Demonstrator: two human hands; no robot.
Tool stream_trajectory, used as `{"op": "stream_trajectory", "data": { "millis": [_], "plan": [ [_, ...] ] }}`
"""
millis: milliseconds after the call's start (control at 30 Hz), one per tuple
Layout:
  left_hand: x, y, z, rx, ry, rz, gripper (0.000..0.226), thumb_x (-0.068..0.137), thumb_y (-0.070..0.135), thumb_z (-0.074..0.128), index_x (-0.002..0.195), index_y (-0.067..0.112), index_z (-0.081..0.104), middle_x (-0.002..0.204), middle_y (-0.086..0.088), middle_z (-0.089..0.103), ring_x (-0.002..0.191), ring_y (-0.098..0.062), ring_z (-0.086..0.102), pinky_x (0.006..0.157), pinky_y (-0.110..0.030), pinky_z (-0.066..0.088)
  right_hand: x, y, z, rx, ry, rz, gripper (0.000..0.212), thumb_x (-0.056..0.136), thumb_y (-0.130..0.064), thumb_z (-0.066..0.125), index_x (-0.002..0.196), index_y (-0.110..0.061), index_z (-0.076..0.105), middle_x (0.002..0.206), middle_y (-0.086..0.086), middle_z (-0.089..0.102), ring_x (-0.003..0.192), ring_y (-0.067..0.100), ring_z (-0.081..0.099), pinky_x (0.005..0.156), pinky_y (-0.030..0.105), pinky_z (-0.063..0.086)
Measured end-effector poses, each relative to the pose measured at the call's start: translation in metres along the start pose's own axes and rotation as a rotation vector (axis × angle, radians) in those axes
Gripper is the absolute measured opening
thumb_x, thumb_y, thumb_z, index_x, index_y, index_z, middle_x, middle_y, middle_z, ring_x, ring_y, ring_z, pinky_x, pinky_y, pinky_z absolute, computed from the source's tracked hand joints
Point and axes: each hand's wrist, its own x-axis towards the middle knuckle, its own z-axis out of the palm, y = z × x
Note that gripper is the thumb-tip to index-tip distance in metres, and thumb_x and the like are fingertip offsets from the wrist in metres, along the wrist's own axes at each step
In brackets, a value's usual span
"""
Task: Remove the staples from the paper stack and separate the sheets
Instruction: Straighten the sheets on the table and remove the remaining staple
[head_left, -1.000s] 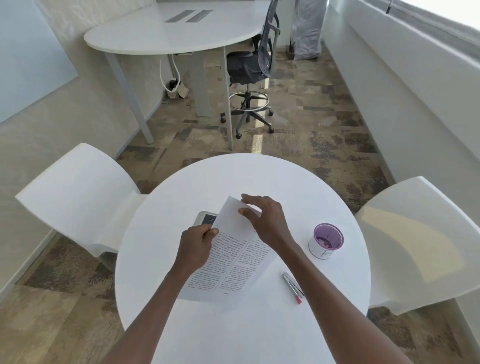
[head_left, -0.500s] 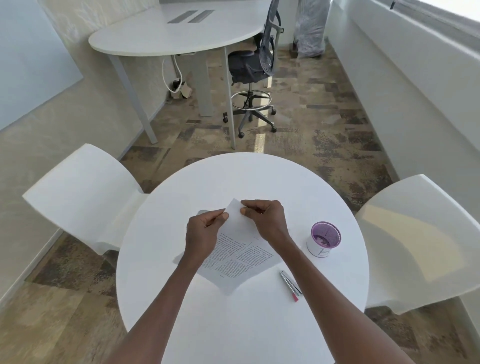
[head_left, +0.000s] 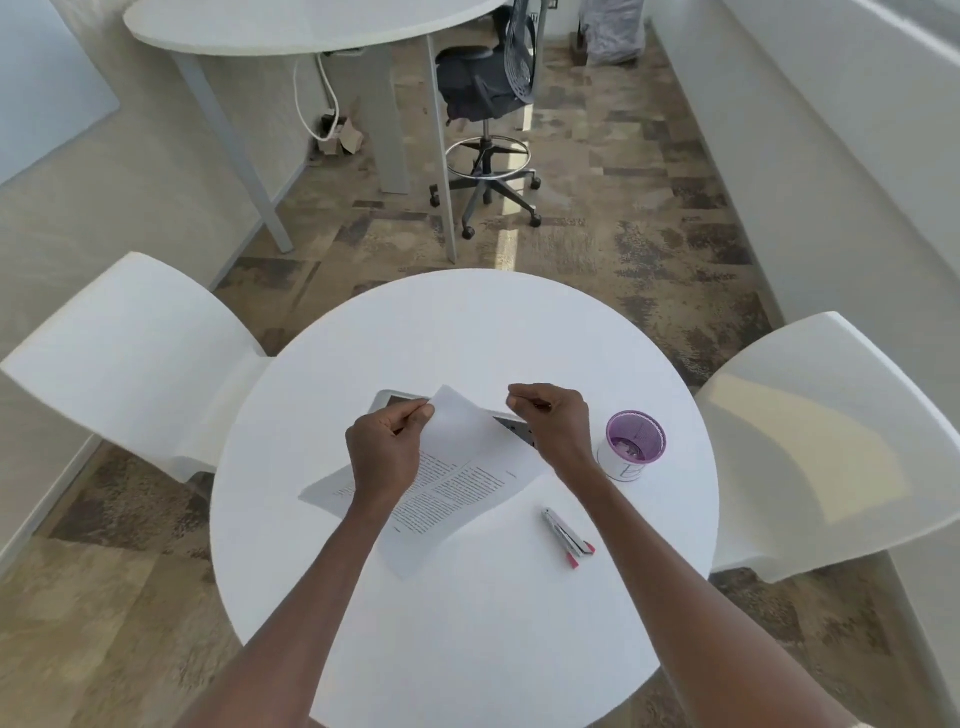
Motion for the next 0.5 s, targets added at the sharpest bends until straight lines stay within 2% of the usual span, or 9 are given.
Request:
{"op": "stream_trajectory", "data": {
  "millis": [67, 133, 233, 300, 367, 433, 500],
  "plan": [
    [-0.003, -0.005, 0.001, 0.016, 0.01, 0.01, 0.014, 0.087, 0.015, 0.073, 0.099, 0.008, 0.079, 0.069, 0.015, 0.068, 0.055, 0.012, 0.056, 0.061, -0.005, 0.041, -0.001, 0.02, -0.014, -0.121, 0.021, 0.002, 0.013, 0.083, -0.006, 0.074, 0.093, -0.012, 0.081, 0.08, -0.008, 0.074, 0.064, -0.007, 0.063, 0.06, 0.004, 0.043],
    [-0.006, -0.011, 0.003, 0.022, 0.027, 0.024, 0.014, 0.088, 0.014, 0.072, 0.099, 0.009, 0.079, 0.075, 0.012, 0.071, 0.061, 0.01, 0.06, 0.063, -0.003, 0.042, -0.005, 0.045, -0.024, -0.272, 0.012, 0.018, 0.011, 0.081, -0.006, 0.074, 0.086, -0.013, 0.081, 0.075, -0.005, 0.074, 0.063, -0.005, 0.062, 0.057, 0.005, 0.041],
    [-0.01, -0.017, 0.007, 0.021, 0.05, 0.032, 0.015, 0.089, 0.015, 0.072, 0.1, 0.009, 0.079, 0.088, 0.005, 0.077, 0.073, -0.001, 0.066, 0.069, -0.002, 0.045, -0.015, 0.085, -0.036, -0.437, -0.04, 0.127, 0.008, 0.079, -0.007, 0.078, 0.087, -0.008, 0.079, 0.077, 0.004, 0.074, 0.071, 0.016, 0.066, 0.061, 0.019, 0.045],
    [-0.011, -0.02, 0.009, 0.029, 0.056, 0.034, 0.015, 0.089, 0.016, 0.072, 0.099, 0.009, 0.079, 0.089, 0.001, 0.078, 0.071, -0.007, 0.068, 0.068, -0.004, 0.046, -0.023, 0.111, -0.041, -0.577, -0.115, 0.189, 0.013, 0.078, -0.009, 0.079, 0.089, -0.003, 0.076, 0.086, 0.008, 0.074, 0.081, 0.023, 0.067, 0.069, 0.025, 0.047],
    [-0.012, -0.023, 0.011, 0.033, 0.048, 0.032, 0.014, 0.089, 0.017, 0.072, 0.099, 0.009, 0.079, 0.09, 0.0, 0.079, 0.072, -0.01, 0.069, 0.069, -0.008, 0.048, -0.032, 0.13, -0.044, -0.734, -0.2, 0.227, 0.019, 0.077, -0.013, 0.08, 0.09, -0.002, 0.073, 0.091, 0.011, 0.073, 0.082, 0.026, 0.066, 0.068, 0.03, 0.047],
    [-0.013, -0.026, 0.011, 0.034, 0.04, 0.022, 0.015, 0.089, 0.018, 0.072, 0.099, 0.011, 0.079, 0.091, 0.001, 0.079, 0.073, -0.009, 0.07, 0.07, -0.012, 0.051, -0.04, 0.142, -0.044, -0.823, -0.268, 0.277, 0.02, 0.075, -0.015, 0.081, 0.087, -0.005, 0.068, 0.085, 0.012, 0.069, 0.07, 0.027, 0.064, 0.059, 0.029, 0.045],
    [-0.014, -0.029, 0.012, 0.03, 0.039, 0.015, 0.015, 0.089, 0.019, 0.073, 0.1, 0.011, 0.079, 0.09, 0.005, 0.077, 0.073, 0.0, 0.068, 0.071, -0.008, 0.05, -0.045, 0.152, -0.042, -0.943, -0.318, 0.272, 0.022, 0.075, -0.016, 0.08, 0.083, -0.005, 0.064, 0.085, 0.015, 0.066, 0.077, 0.031, 0.065, 0.064, 0.033, 0.048]
  ]
}}
